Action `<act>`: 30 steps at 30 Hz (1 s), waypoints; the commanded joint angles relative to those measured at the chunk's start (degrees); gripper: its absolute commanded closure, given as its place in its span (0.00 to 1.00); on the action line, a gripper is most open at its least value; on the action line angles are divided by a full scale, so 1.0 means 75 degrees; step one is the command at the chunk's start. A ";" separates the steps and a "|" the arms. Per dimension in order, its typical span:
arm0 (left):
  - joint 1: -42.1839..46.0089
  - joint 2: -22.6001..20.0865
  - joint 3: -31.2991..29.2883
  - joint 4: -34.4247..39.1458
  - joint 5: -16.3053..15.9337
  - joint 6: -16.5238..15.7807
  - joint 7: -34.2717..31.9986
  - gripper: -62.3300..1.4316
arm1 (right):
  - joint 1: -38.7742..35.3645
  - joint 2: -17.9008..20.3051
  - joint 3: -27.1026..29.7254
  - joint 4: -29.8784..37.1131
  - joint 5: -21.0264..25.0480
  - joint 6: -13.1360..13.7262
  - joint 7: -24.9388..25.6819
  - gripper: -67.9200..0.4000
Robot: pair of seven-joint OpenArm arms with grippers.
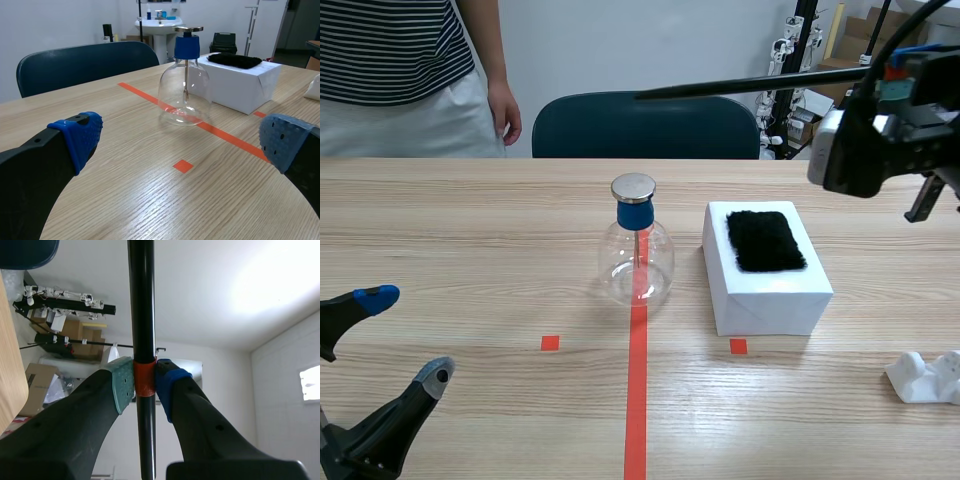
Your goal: Do the electroscope experiment. hold the rod still at the electroscope
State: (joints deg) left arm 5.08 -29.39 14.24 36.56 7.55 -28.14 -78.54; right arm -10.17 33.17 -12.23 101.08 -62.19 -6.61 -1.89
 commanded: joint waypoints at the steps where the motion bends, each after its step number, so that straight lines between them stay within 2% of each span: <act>1: -0.0023 -0.0041 -0.0026 0.0070 -0.0058 -0.0012 -0.0137 0.00 | 0.0306 0.0105 -0.0125 -0.0058 -0.0160 -0.0111 -0.0114 0.84; 5: -0.0023 -0.0041 -0.0026 0.0070 -0.0058 -0.0012 -0.0137 0.00 | 0.0836 0.0102 -0.0731 -0.0548 -0.0379 -0.0108 -0.0221 0.84; 10: -0.0023 -0.0041 -0.0026 0.0070 -0.0058 -0.0012 -0.0137 0.00 | 0.1166 0.0102 -0.1122 -0.0933 -0.0583 -0.0070 -0.0306 0.84; 13: -0.0023 -0.0041 -0.0026 0.0070 -0.0058 -0.0012 -0.0137 0.00 | 0.1192 0.0102 -0.1180 -0.1003 -0.0691 0.0093 -0.0303 0.84; 17: -0.0023 -0.0041 -0.0026 0.0070 -0.0058 -0.0012 -0.0137 0.00 | 0.1189 0.0105 -0.1180 -0.1043 -0.0755 0.0093 -0.0309 0.84; 21: -0.0023 -0.0041 -0.0026 0.0070 -0.0058 -0.0012 -0.0137 0.00 | 0.1186 0.0108 -0.1180 -0.1052 -0.0912 0.0315 -0.0309 0.84; 30: -0.0023 -0.0041 -0.0026 0.0070 -0.0058 -0.0012 -0.0137 0.00 | 0.1186 0.0213 -0.1180 -0.1058 -0.0915 0.0315 -0.0306 0.84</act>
State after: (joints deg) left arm 5.08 -29.39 14.24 36.56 7.53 -28.14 -78.54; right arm -2.55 33.74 -21.61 92.51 -68.99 -3.42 -3.55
